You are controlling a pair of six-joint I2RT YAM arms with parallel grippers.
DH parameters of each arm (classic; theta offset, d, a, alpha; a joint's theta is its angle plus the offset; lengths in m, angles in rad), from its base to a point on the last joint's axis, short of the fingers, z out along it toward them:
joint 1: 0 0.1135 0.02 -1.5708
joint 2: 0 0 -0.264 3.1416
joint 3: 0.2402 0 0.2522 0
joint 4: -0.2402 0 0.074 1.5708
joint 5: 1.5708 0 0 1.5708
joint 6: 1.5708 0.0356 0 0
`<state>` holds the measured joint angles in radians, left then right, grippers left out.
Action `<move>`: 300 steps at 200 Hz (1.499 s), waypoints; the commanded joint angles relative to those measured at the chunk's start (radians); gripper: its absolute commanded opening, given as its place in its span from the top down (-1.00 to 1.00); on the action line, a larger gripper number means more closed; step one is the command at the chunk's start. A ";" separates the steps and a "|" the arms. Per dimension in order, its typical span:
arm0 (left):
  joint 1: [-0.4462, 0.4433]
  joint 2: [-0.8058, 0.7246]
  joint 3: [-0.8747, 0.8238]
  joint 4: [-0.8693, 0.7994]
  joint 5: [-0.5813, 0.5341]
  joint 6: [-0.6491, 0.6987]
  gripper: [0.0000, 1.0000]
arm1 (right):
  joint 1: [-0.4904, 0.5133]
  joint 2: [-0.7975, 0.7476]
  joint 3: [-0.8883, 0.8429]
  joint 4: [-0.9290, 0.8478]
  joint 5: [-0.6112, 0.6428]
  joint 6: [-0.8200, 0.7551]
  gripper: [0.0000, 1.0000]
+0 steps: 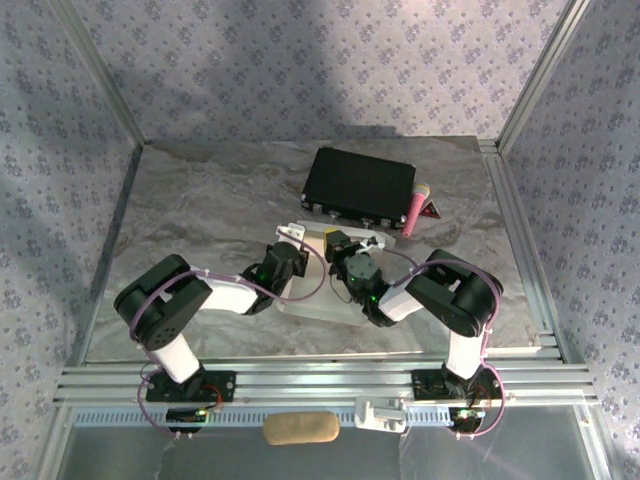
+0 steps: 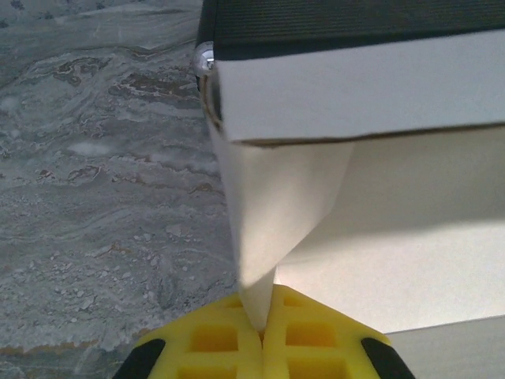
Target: Fold the paper box
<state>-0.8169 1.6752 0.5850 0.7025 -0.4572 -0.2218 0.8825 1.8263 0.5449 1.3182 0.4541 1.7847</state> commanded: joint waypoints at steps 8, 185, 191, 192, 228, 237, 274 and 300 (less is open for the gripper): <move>-0.025 0.023 0.047 0.081 0.063 -0.024 1.00 | 0.027 0.023 -0.007 -0.092 -0.121 0.012 1.00; 0.000 -0.047 0.103 -0.192 0.062 -0.081 1.00 | -0.019 -0.167 -0.006 -0.345 -0.175 -0.047 0.13; 0.002 -0.052 0.104 -0.209 0.060 -0.087 1.00 | -0.021 -0.198 -0.008 -0.382 -0.173 -0.057 0.03; 0.002 -0.052 0.105 -0.212 0.060 -0.087 1.00 | -0.022 -0.201 -0.009 -0.391 -0.174 -0.058 0.02; 0.012 -0.089 0.201 -0.457 0.058 -0.122 1.00 | -0.041 -0.462 0.010 -0.748 -0.130 -0.186 -0.26; 0.025 -0.092 0.236 -0.543 0.064 -0.152 1.00 | -0.046 -0.538 0.025 -0.863 -0.104 -0.196 -0.29; 0.059 -0.085 0.359 -0.835 0.106 -0.238 1.00 | -0.091 -0.776 0.094 -1.251 -0.048 -0.315 -0.30; 0.086 -0.054 0.436 -0.991 0.152 -0.272 1.00 | -0.166 -0.844 0.080 -1.320 -0.112 -0.337 -0.31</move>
<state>-0.7502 1.6157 0.9474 -0.0540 -0.3531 -0.4320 0.7712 1.0164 0.6266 0.2188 0.3523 1.5204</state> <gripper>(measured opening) 0.044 0.654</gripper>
